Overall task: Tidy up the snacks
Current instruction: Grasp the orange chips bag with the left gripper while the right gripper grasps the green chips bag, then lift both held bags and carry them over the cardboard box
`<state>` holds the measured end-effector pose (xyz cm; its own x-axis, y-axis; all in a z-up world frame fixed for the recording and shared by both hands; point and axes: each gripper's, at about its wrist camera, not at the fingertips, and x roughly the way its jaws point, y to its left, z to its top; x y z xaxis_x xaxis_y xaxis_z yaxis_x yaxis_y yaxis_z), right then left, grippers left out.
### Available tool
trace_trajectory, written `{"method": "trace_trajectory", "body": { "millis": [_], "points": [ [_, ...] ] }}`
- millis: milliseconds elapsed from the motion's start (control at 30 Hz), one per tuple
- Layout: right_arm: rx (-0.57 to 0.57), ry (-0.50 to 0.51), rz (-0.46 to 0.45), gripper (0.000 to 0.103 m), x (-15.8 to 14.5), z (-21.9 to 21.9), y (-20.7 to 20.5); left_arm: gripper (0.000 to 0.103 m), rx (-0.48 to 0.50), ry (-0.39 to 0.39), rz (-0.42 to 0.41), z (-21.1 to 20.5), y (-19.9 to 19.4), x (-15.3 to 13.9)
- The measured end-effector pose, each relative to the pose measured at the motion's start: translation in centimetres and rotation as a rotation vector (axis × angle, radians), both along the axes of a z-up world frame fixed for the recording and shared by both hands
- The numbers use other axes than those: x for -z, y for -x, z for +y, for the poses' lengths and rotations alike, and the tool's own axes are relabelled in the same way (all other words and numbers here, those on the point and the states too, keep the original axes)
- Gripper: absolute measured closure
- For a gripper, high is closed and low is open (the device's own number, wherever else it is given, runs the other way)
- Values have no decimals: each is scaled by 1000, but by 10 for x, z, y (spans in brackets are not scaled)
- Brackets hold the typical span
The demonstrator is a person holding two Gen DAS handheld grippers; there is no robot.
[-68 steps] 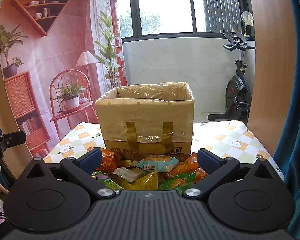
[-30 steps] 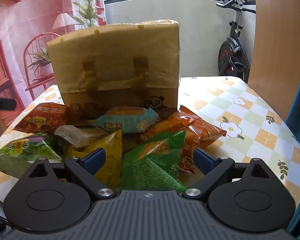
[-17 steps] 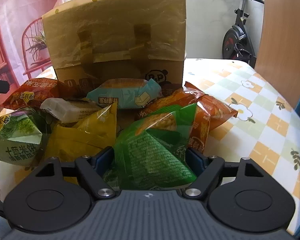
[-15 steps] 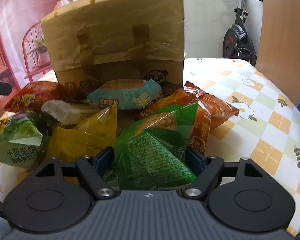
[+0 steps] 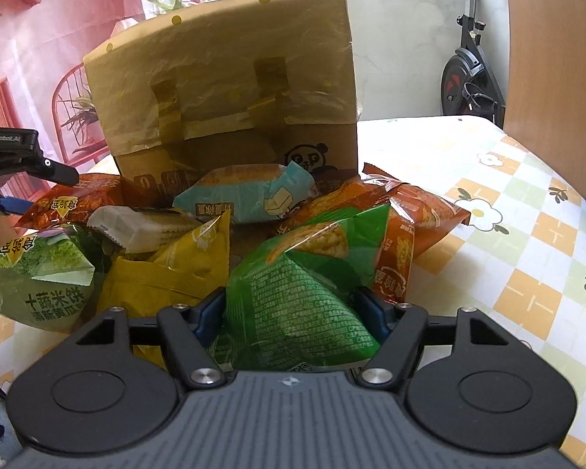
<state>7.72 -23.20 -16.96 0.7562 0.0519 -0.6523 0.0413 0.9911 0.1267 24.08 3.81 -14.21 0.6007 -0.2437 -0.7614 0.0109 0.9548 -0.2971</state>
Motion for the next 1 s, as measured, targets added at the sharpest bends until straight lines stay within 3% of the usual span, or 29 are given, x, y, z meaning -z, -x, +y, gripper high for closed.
{"method": "trace_trajectory", "body": {
  "millis": [367, 533, 700, 733, 767, 867, 1000],
  "points": [
    [-1, -9, -5, 31, 1, -1, 0, 11, 11, 35, 9, 9, -9, -13],
    [1, -13, -4, 31, 1, -2, -1, 11, 38, 1, 46, -3, -18, 5],
    [3, -19, -3, 31, 1, -2, -1, 11, 133, 0, 80, -14, -31, 21],
    [6, -23, -3, 31, 1, -3, -1, 16, 147, 7, 82, -14, -33, 22],
    [9, -28, -2, 31, 1, -4, -1, 30, 156, 31, 79, -13, -33, 22],
    [18, -44, -2, 31, 2, -6, -1, 40, 149, 70, 63, -8, -28, 17],
    [24, -52, -1, 34, 0, -7, 1, 46, 140, 26, 12, -7, -17, 6]
  ]
}}
